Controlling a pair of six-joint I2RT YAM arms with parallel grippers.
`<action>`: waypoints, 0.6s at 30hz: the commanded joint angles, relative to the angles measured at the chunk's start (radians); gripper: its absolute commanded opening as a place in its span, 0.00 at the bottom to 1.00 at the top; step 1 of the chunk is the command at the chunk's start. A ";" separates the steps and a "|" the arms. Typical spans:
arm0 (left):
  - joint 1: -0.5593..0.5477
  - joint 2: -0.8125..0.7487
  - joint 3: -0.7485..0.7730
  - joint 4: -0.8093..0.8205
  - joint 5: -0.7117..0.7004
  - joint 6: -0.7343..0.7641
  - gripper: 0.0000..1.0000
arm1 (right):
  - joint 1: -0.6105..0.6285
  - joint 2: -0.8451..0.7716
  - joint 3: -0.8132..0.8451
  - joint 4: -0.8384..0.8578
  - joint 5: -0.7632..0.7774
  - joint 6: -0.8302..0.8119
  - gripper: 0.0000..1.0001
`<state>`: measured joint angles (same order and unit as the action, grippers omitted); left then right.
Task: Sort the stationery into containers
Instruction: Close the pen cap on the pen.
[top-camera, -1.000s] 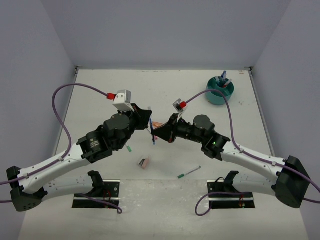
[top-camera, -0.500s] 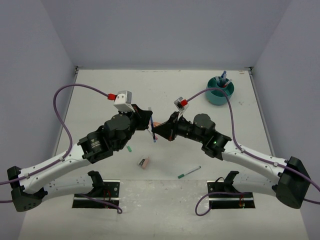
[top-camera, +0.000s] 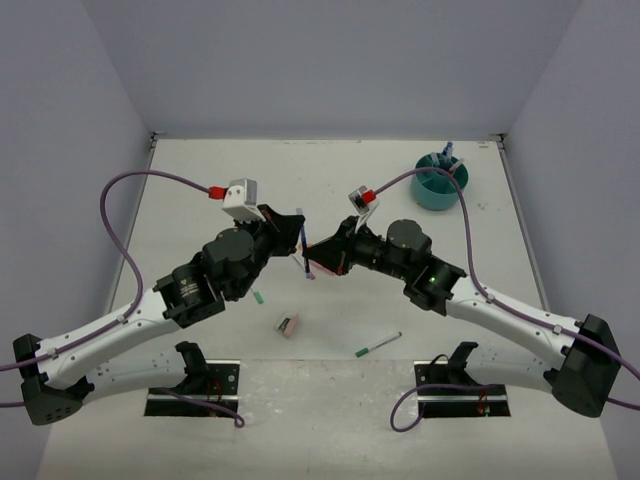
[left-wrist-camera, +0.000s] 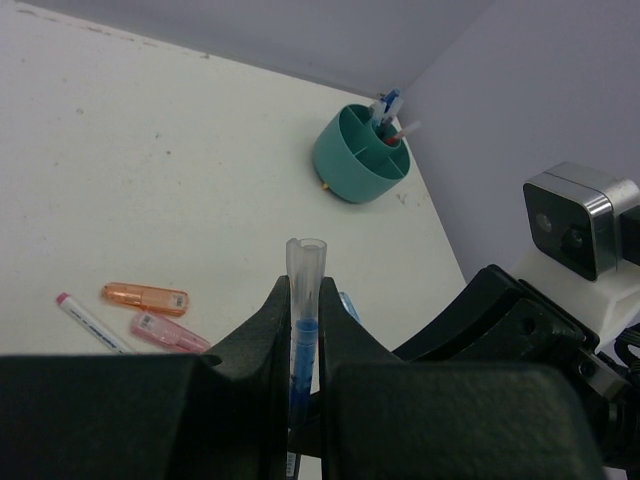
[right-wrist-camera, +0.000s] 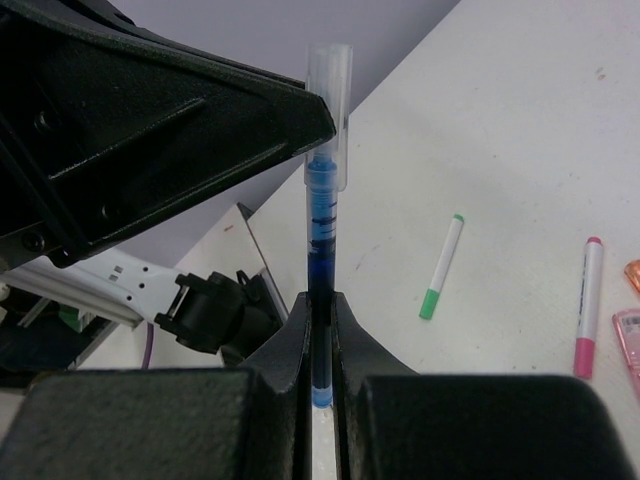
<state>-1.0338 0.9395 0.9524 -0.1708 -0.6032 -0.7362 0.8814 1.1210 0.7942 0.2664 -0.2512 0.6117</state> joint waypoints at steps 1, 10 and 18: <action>-0.005 -0.012 -0.010 -0.010 0.031 0.026 0.08 | -0.012 0.012 0.120 0.110 0.018 -0.064 0.00; -0.005 -0.055 -0.011 0.025 0.065 0.086 0.21 | -0.012 0.013 0.114 0.118 -0.056 -0.129 0.00; -0.005 -0.064 -0.020 0.060 0.102 0.111 0.26 | -0.012 0.002 0.105 0.130 -0.088 -0.159 0.00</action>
<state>-1.0302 0.8774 0.9508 -0.1345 -0.5536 -0.6606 0.8749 1.1450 0.8490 0.2890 -0.3197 0.4906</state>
